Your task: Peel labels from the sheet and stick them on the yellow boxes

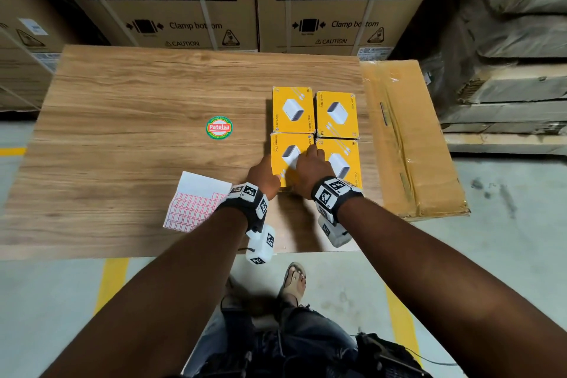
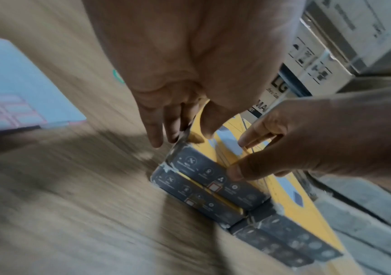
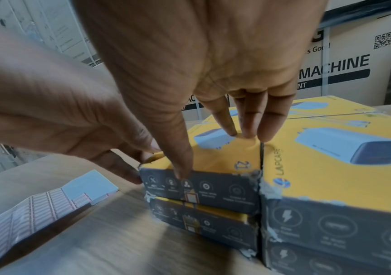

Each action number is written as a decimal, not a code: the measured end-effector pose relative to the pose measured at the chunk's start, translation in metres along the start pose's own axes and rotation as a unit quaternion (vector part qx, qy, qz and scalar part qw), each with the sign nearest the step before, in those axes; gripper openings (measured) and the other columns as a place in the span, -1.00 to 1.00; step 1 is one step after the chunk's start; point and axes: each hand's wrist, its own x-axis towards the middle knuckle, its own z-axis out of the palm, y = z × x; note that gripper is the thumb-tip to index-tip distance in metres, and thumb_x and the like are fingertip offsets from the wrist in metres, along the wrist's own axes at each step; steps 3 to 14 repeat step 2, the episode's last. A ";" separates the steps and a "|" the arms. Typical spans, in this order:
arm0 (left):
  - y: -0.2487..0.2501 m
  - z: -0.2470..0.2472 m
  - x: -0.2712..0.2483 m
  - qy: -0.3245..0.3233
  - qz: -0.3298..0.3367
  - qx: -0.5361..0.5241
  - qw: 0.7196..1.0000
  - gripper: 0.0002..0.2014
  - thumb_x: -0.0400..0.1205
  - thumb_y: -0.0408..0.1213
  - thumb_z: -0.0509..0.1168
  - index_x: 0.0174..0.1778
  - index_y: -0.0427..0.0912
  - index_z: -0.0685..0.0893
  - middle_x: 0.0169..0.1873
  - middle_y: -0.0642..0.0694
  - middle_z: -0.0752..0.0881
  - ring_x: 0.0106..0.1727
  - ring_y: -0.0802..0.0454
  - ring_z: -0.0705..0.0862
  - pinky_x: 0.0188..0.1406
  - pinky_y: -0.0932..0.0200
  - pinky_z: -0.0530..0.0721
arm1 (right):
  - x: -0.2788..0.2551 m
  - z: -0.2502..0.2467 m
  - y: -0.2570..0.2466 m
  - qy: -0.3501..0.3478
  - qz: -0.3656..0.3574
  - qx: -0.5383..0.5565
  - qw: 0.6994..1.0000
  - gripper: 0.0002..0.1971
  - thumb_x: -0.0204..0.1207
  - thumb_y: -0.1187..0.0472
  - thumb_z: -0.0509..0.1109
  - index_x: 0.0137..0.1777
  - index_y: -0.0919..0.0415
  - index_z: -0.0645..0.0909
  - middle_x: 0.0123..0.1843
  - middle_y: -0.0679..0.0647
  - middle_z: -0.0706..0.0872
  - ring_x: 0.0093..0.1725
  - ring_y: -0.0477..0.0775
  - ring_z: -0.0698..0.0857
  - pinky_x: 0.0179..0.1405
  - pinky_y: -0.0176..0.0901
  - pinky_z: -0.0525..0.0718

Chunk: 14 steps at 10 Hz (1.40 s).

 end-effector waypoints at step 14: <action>0.011 -0.021 -0.018 0.028 0.002 0.113 0.993 -0.53 0.70 -0.18 0.25 0.51 -0.21 0.35 0.28 -0.31 0.64 0.31 -0.31 0.60 0.06 0.01 0.55 | -0.005 -0.004 -0.007 0.015 -0.004 0.012 1.000 -0.45 0.58 0.01 0.36 0.47 0.31 0.39 0.44 0.27 0.34 0.45 0.31 0.34 0.26 0.19 0.54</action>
